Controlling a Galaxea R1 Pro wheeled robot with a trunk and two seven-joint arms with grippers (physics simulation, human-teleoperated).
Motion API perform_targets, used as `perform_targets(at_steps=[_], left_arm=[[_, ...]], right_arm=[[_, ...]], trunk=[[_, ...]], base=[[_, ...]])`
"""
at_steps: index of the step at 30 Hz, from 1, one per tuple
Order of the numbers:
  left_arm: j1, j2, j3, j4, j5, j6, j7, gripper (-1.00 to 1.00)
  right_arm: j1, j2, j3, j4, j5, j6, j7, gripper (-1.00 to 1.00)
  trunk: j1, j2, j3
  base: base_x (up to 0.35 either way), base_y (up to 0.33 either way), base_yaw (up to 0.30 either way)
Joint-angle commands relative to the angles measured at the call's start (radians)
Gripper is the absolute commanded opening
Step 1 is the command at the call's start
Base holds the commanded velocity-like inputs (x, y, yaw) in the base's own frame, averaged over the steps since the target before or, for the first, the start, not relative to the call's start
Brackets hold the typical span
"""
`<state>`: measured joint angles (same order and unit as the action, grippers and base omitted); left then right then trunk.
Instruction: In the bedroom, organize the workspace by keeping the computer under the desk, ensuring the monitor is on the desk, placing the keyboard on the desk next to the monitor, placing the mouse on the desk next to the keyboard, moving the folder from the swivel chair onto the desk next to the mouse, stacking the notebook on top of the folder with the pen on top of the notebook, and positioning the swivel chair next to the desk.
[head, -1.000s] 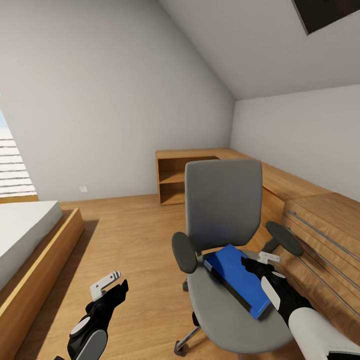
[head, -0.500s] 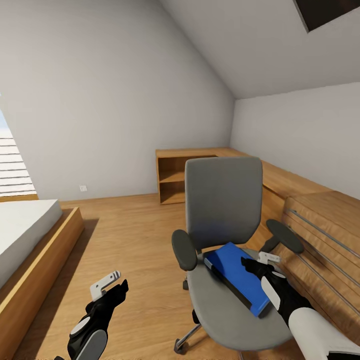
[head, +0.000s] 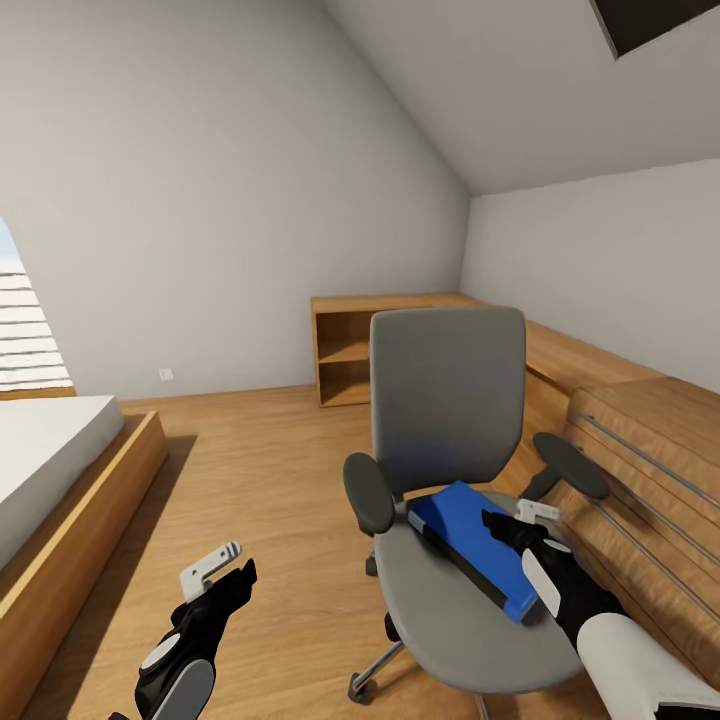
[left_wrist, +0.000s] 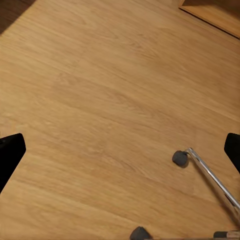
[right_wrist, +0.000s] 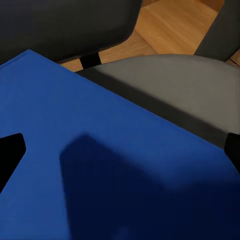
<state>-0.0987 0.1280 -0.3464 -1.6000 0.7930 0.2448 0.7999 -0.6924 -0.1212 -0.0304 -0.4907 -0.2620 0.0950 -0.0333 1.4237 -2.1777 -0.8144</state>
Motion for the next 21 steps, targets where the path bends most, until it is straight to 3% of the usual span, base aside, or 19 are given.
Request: perform_targets(at_steps=[1,21], left_arm=[[-0.001,0.001,-0.002,-0.001,0.004,0.004,0.007,1.00],[-0.001,0.001,-0.008,-0.001,0.006,0.004,0.007,1.00]], right_arm=[[0.001,0.000,0.001,0.021,-0.013,0.005,-0.003,1.00],[0.001,0.000,0.000,0.021,-0.013,0.001,-0.003,1.00]], trunk=[[0.000,0.000,-0.001],[0.000,0.000,-0.001]], base=[[0.000,0.000,0.000],[0.000,0.000,0.000]])
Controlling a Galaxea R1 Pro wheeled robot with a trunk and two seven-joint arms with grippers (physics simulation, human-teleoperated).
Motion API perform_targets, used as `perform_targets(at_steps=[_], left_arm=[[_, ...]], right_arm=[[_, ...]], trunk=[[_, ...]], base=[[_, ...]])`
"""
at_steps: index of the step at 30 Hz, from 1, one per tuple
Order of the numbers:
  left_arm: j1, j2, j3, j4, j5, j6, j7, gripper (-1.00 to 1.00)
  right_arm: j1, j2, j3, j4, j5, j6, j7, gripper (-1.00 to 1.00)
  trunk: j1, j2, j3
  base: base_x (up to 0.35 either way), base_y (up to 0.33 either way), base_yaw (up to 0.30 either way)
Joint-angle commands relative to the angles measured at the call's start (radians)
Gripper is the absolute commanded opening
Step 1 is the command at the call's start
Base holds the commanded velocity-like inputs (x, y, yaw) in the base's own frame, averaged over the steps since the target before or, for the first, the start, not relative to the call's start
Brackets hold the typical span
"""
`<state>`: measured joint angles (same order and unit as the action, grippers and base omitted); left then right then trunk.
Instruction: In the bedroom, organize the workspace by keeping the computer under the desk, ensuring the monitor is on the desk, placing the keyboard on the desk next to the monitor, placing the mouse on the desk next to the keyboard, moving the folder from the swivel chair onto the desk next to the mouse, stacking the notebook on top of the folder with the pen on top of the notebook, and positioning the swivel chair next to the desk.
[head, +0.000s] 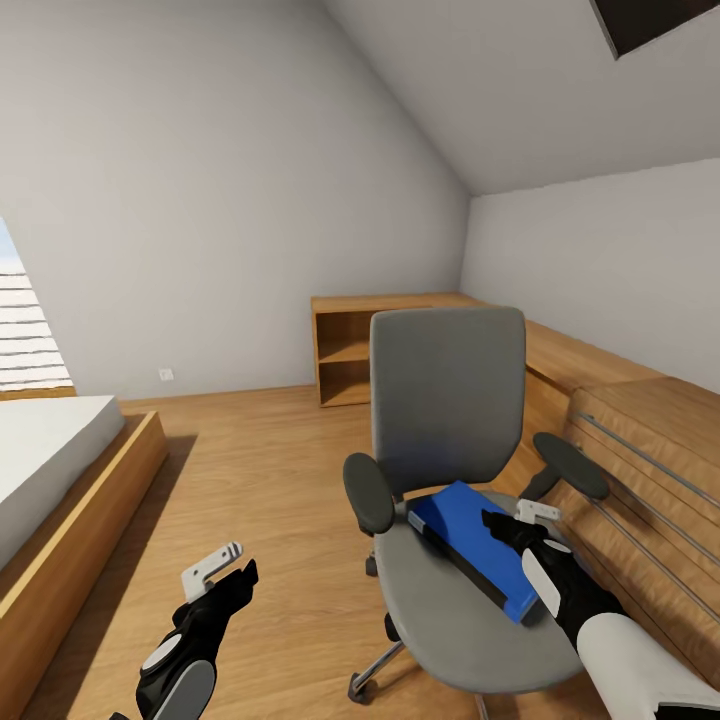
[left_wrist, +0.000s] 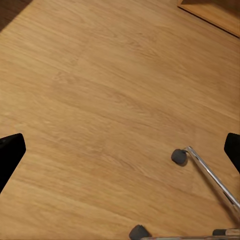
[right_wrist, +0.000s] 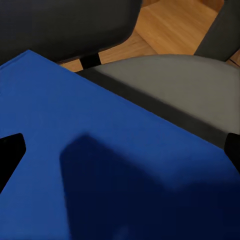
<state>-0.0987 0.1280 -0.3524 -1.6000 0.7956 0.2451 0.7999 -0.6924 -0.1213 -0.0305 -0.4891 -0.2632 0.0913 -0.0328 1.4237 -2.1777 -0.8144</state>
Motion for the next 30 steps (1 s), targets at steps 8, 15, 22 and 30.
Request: perform_targets(at_steps=[8,15,22,30], left_arm=[[-0.001,0.001,-0.002,-0.002,0.004,0.003,0.007,1.00],[-0.001,0.001,-0.002,-0.002,0.004,0.003,0.007,1.00],[-0.001,0.001,-0.002,-0.001,0.004,0.003,0.007,1.00],[-0.001,0.001,-0.002,-0.002,0.004,0.003,0.007,1.00]], right_arm=[[0.001,0.000,0.000,0.020,-0.011,0.006,-0.005,1.00],[0.001,0.000,-0.001,0.020,-0.011,0.004,-0.005,1.00],[0.001,0.000,-0.001,0.020,-0.011,0.004,-0.006,1.00],[0.001,0.000,-0.002,0.020,-0.011,0.002,-0.006,1.00]], trunk=[[0.000,0.000,-0.001],[0.000,0.000,-0.001],[0.000,0.000,-0.001],[0.000,0.000,-0.001]], base=[[0.000,0.000,0.000],[0.000,0.000,0.000],[-0.109,0.000,0.000],[-0.148,0.000,0.000]])
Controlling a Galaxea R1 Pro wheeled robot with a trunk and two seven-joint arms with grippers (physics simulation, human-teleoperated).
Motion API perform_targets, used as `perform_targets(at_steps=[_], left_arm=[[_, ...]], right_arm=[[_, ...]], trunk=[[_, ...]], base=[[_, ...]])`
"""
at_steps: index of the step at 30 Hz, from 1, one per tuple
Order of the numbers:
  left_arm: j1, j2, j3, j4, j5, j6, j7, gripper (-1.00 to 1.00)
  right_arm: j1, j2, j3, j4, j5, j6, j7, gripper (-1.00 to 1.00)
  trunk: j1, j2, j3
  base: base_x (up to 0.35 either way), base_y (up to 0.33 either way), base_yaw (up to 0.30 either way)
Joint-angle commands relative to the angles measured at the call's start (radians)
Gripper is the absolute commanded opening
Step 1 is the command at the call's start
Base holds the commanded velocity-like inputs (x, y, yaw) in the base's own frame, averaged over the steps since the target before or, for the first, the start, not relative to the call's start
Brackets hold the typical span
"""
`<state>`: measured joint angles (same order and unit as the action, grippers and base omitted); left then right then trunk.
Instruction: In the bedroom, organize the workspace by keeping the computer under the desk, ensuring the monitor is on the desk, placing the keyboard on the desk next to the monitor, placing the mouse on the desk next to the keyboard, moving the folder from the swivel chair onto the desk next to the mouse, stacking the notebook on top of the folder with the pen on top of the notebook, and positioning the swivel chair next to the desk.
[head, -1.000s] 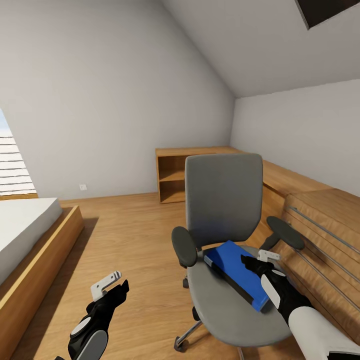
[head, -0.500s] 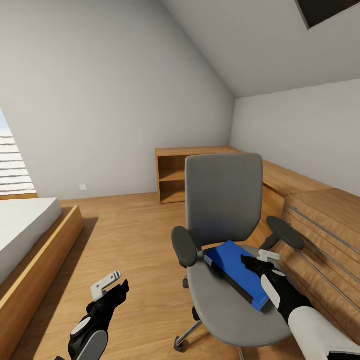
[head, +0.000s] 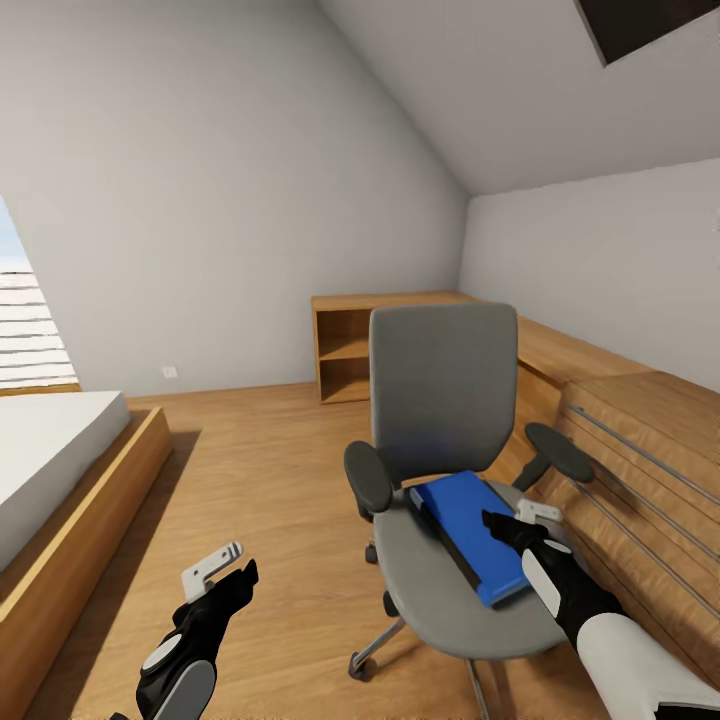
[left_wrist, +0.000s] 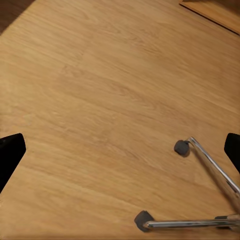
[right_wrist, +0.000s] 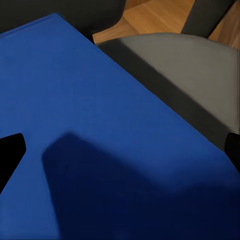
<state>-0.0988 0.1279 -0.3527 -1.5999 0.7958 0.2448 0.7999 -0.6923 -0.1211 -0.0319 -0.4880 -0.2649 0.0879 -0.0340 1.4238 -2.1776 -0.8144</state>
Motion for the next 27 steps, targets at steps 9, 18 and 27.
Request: perform_targets(at_steps=[9,18,27], left_arm=[[-0.001,0.001,-0.002,-0.001,0.003,0.004,0.007,1.00],[-0.001,0.001,-0.002,-0.001,0.003,0.004,0.007,1.00],[-0.001,0.001,-0.002,-0.001,0.003,0.004,0.007,1.00]], right_arm=[[0.001,-0.001,-0.002,0.019,-0.010,0.005,-0.004,1.00],[0.001,-0.001,-0.002,0.019,-0.010,0.004,-0.004,1.00],[0.001,-0.001,-0.002,0.019,-0.010,0.004,-0.004,1.00]], trunk=[[0.000,0.000,-0.001],[0.000,0.000,-0.001],[0.000,0.000,-0.001]], base=[[-0.015,0.000,0.000],[-0.046,0.000,0.000],[-0.188,0.000,0.000]])
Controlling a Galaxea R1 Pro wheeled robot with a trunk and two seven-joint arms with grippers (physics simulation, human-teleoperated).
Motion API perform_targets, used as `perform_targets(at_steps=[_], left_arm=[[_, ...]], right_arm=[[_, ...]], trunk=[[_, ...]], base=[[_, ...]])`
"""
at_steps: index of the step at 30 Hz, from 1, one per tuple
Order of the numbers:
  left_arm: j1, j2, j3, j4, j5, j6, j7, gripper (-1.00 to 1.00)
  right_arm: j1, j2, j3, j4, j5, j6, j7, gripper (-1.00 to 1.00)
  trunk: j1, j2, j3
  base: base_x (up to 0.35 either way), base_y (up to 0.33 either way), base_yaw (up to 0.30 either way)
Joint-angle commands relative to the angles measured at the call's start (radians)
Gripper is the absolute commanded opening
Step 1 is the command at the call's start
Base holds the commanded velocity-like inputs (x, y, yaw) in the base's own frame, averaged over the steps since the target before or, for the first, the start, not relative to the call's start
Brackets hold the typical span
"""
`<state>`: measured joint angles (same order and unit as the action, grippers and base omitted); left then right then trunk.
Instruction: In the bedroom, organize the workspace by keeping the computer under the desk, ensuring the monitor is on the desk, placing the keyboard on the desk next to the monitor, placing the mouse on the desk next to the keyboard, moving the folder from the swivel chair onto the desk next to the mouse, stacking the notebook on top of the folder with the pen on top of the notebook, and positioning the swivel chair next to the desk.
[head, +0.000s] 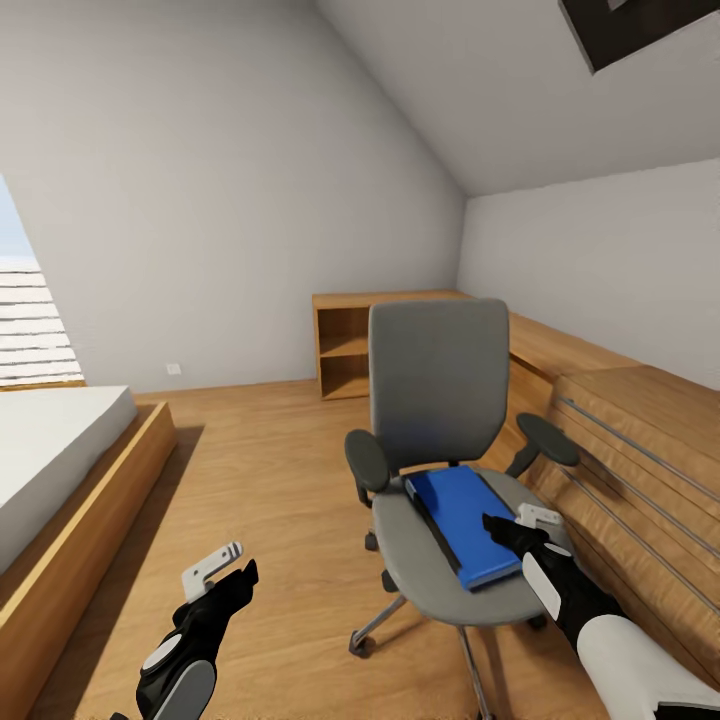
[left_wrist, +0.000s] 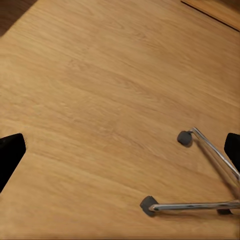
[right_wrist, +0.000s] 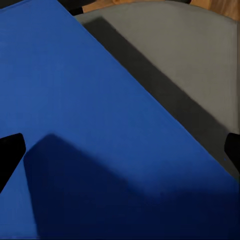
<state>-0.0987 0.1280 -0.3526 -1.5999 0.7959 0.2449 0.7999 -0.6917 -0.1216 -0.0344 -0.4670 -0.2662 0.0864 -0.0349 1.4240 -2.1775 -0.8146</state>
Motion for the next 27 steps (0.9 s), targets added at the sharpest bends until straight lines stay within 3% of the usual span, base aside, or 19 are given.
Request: perform_targets(at_steps=[1,24,27], left_arm=[[-0.001,0.001,-0.002,-0.001,0.003,0.004,0.007,1.00],[-0.001,0.001,-0.002,-0.002,0.006,0.004,0.007,1.00],[-0.001,0.001,-0.002,-0.002,0.006,0.004,0.007,1.00]], right_arm=[[0.000,0.000,0.001,-0.002,-0.008,0.006,-0.003,1.00],[0.000,0.000,0.002,-0.002,-0.008,0.006,-0.003,1.00],[0.000,0.000,0.002,-0.002,-0.008,0.006,-0.003,1.00]], trunk=[[0.000,0.000,-0.001],[0.000,0.000,-0.001],[-0.012,0.021,0.008]], base=[[-0.046,0.000,0.000],[-0.006,0.000,0.000],[0.000,0.000,0.000]])
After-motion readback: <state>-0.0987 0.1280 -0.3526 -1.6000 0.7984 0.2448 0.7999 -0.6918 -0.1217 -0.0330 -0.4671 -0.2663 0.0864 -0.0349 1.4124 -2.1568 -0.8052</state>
